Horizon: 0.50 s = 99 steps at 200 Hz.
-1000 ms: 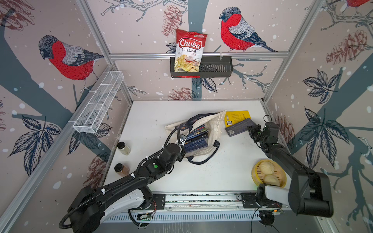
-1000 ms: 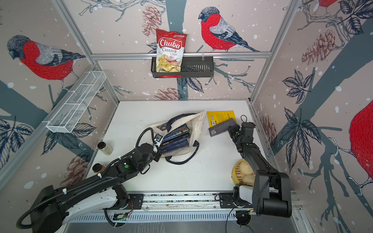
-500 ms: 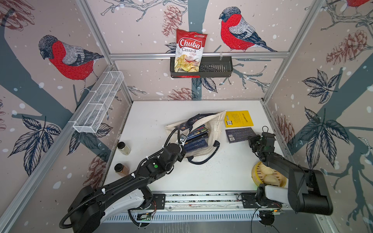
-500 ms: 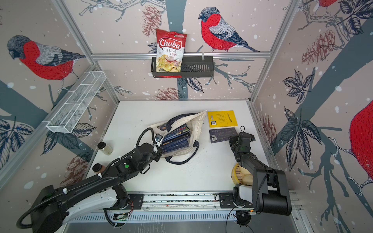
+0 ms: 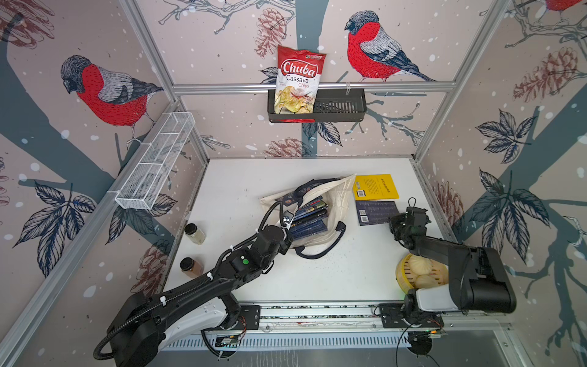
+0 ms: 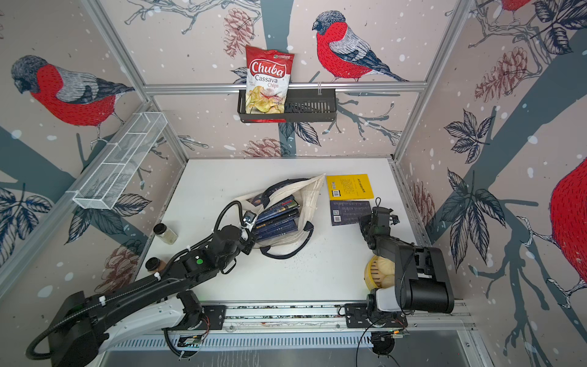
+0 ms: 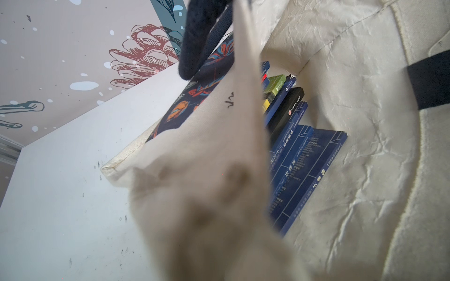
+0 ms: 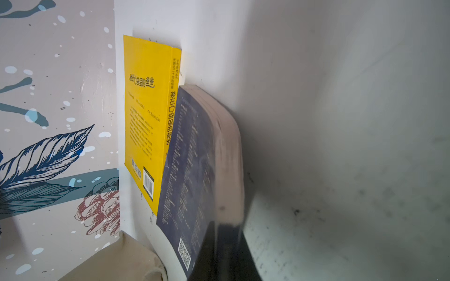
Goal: Take out the books from the canvas bag
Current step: Place the book at the center of the board.
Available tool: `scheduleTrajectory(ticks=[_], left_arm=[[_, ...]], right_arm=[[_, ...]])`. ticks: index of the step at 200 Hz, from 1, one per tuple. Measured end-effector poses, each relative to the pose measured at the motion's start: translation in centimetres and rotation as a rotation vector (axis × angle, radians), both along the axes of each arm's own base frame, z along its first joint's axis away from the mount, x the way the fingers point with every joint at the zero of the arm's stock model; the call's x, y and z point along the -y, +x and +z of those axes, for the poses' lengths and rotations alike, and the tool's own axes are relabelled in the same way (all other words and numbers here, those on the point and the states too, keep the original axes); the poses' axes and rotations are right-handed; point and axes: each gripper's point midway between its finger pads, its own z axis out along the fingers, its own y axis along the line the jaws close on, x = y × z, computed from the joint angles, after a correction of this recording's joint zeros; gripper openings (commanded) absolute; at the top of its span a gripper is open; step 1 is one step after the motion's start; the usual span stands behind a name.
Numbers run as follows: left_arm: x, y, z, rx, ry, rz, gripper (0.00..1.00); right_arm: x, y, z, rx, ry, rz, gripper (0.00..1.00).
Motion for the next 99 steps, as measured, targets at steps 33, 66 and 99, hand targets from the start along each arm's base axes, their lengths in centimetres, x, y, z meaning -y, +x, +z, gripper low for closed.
scheduleTrajectory(ticks=[33,66,99], left_arm=[[0.0,0.0,0.0,-0.001,0.001,0.000,0.00],[0.0,0.0,-0.1,-0.003,0.002,-0.001,0.00],[0.0,0.0,-0.1,-0.001,0.002,0.000,0.00]], right_arm=[[0.3,0.3,0.2,-0.006,-0.023,0.010,0.29],[0.4,0.1,-0.6,-0.045,-0.039,0.025,0.47],[0.6,-0.1,-0.9,-0.061,-0.033,0.031,0.65]])
